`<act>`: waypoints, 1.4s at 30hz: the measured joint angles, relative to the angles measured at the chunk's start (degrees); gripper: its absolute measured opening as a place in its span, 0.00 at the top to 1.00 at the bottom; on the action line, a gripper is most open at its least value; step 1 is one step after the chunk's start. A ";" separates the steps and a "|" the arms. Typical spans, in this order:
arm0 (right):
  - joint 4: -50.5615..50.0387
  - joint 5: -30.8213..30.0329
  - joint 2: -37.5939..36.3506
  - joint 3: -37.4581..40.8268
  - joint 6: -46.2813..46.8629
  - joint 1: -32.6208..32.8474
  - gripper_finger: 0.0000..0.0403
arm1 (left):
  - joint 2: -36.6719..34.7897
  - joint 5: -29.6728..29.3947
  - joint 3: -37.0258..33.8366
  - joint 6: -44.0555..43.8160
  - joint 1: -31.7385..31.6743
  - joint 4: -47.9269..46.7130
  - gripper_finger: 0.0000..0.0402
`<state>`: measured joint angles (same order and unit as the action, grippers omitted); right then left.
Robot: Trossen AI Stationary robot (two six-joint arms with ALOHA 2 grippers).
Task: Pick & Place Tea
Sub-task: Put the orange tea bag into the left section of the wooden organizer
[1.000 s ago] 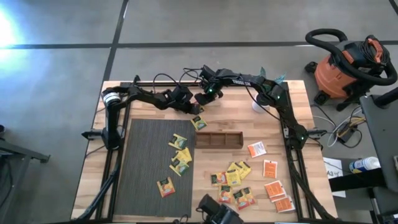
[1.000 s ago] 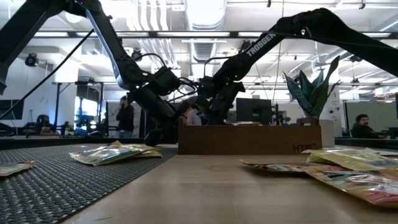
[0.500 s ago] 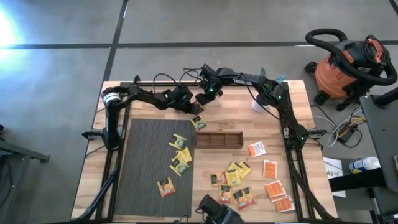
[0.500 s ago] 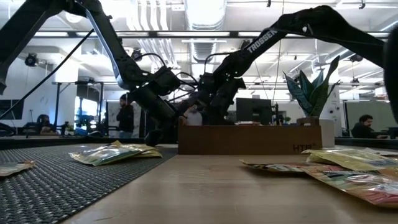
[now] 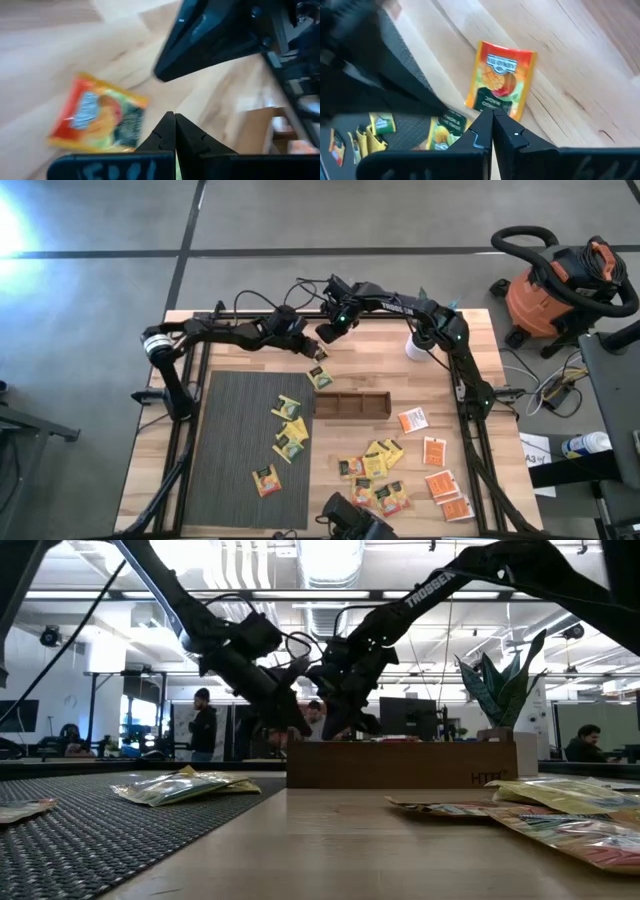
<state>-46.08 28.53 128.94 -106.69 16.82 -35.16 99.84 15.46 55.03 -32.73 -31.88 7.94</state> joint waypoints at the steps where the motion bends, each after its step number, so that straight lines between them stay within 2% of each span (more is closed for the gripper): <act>1: -0.25 -0.06 0.03 0.04 0.51 0.00 0.98 | -0.43 -1.73 0.02 0.94 0.00 -1.78 1.00; 4: 0.01 -0.13 0.03 0.04 1.43 0.02 0.98 | -0.54 -5.63 0.02 2.30 -0.49 -6.02 1.00; 10: -0.13 -3.21 0.41 0.37 3.53 0.04 0.95 | 3.52 -5.70 0.15 2.17 -2.08 -6.32 1.00; 21: -0.45 -4.71 0.44 2.23 5.52 -0.02 0.67 | 9.38 -2.11 3.39 1.38 -2.84 -5.94 1.00; 27: -0.47 -6.17 0.44 4.72 5.98 -1.22 0.57 | 10.70 -0.91 3.89 1.35 -2.95 -5.57 1.00; 32: 0.40 -6.21 0.47 6.21 6.17 -2.54 0.54 | 11.19 -0.30 3.90 1.29 -2.99 -5.49 1.00; 38: 5.97 -5.89 0.47 6.27 6.36 -2.60 0.54 | 11.29 -0.25 3.86 1.11 -2.99 -5.09 1.00; 42: 5.61 -4.72 1.86 6.20 6.80 -2.60 0.54 | 11.35 -0.20 3.84 0.70 -2.97 -4.87 1.00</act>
<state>-40.46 23.80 130.80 -100.49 23.63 -37.76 111.20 15.26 58.87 -32.03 -34.85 3.06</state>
